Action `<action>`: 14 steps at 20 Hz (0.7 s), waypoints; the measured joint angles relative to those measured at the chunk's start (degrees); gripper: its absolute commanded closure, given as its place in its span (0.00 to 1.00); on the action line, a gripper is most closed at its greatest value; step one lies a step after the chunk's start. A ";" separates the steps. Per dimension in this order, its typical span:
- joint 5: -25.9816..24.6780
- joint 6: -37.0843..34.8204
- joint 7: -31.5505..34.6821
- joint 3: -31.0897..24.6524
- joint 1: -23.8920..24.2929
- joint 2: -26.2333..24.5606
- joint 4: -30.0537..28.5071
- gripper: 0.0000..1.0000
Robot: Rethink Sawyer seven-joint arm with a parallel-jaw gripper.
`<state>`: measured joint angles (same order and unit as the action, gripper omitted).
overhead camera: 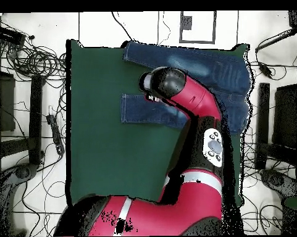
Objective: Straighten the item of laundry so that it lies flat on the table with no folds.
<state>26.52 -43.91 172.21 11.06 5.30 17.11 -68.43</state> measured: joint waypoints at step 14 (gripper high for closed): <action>1.85 7.60 0.00 -0.06 0.02 -7.49 -0.21 1.00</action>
<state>28.36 -36.31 172.21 11.00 5.32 9.62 -68.64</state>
